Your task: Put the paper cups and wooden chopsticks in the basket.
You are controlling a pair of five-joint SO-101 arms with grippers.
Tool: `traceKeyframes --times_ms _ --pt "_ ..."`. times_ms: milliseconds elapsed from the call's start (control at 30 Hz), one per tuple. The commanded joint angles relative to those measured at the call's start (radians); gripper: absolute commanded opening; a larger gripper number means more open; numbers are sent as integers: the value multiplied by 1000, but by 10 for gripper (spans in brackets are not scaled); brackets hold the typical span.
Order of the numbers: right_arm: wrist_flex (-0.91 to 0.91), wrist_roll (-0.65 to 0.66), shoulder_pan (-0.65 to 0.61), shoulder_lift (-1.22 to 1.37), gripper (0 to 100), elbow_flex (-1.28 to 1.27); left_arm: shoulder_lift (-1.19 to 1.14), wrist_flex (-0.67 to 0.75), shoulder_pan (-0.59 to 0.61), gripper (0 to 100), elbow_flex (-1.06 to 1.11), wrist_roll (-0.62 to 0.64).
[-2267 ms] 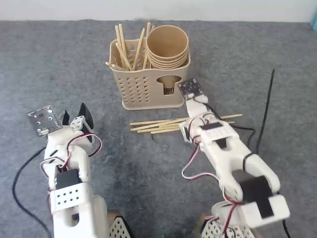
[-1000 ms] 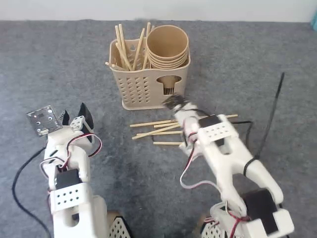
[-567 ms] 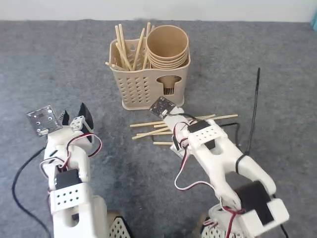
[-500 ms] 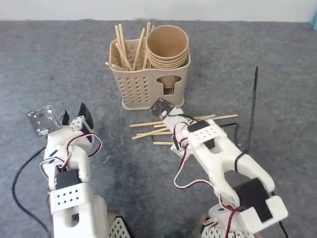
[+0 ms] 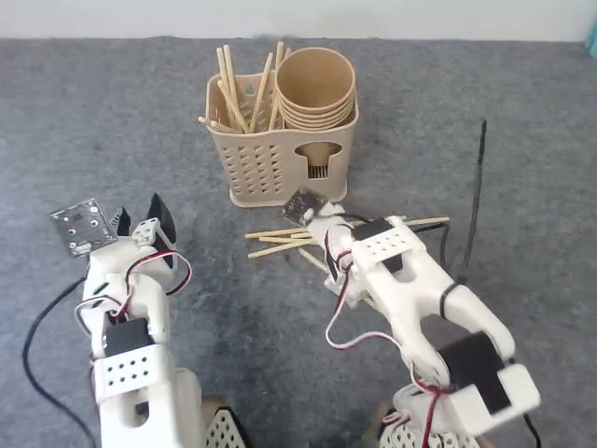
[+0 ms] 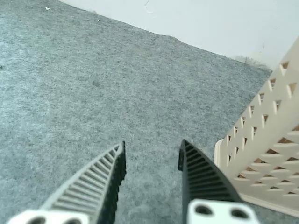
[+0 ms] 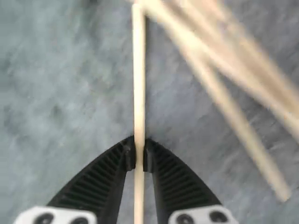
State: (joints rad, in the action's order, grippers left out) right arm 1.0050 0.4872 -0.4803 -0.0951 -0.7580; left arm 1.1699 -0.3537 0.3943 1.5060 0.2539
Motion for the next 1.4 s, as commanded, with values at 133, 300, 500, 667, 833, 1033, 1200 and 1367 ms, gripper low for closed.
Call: traceKeyframes --times_ms 133,300,500,667,833,1033,1200,1367 --pt "202 -15 -36 -414 8 -72 20 37 -5 181 -4 5" --pt "325 -21 -113 -740 8 -124 20 35 -5 181 -4 5" --pt "364 -167 -77 -1179 8 -118 28 -64 -51 181 -22 -69" --pt "412 -278 74 -1489 8 -123 28 -334 -267 181 -150 -189" --pt "470 -287 360 -1673 7 -123 18 -517 -532 181 -289 -358" --pt "479 -235 730 -1704 7 -123 -35 -690 -833 181 -467 -451" --pt "475 -224 918 -1705 7 -158 -359 -776 -925 181 -696 -454" --pt "364 -224 1040 -1705 7 -247 -717 -827 -967 180 -926 -562"
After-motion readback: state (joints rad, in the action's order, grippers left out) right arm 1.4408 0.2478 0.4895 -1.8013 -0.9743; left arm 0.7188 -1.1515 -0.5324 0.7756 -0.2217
